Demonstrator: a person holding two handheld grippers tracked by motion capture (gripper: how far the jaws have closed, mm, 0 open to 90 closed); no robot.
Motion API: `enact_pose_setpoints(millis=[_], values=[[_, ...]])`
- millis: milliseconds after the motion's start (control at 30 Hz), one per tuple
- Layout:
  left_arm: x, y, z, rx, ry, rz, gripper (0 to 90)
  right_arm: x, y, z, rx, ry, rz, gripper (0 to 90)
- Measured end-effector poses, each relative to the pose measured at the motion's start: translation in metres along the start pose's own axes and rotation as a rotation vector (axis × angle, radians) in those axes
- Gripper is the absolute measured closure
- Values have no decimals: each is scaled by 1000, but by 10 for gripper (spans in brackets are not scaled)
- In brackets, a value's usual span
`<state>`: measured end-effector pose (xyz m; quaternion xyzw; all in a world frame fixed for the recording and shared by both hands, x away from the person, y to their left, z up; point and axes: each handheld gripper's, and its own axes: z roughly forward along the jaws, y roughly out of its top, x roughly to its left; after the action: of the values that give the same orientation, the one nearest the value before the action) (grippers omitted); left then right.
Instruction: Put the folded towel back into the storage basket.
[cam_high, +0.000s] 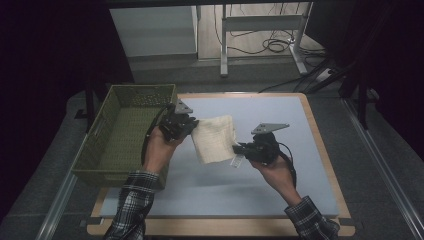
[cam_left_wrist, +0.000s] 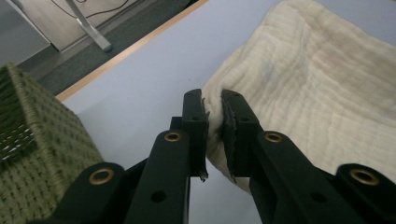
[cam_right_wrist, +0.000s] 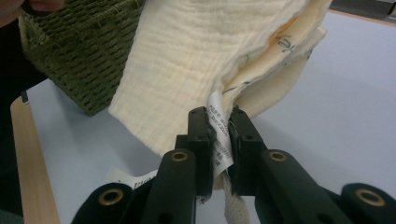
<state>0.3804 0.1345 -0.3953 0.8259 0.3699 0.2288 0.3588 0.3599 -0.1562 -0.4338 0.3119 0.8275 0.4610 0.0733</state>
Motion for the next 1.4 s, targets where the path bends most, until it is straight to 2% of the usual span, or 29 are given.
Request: enact_pose_setpoints(millis=[400, 533, 933, 1400], values=[[28, -7, -19, -17, 45, -34, 809, 9, 28, 24, -5, 23, -8, 811], [33, -7, -25, -24, 62, -40, 810, 15, 36, 28, -13, 27, -27, 811], [52, -5, -44, -37, 117, -48, 811, 27, 58, 36, -42, 44, -41, 810], [78, -12, -72, -43, 171, -82, 811, 51, 79, 61, -66, 68, -45, 810]])
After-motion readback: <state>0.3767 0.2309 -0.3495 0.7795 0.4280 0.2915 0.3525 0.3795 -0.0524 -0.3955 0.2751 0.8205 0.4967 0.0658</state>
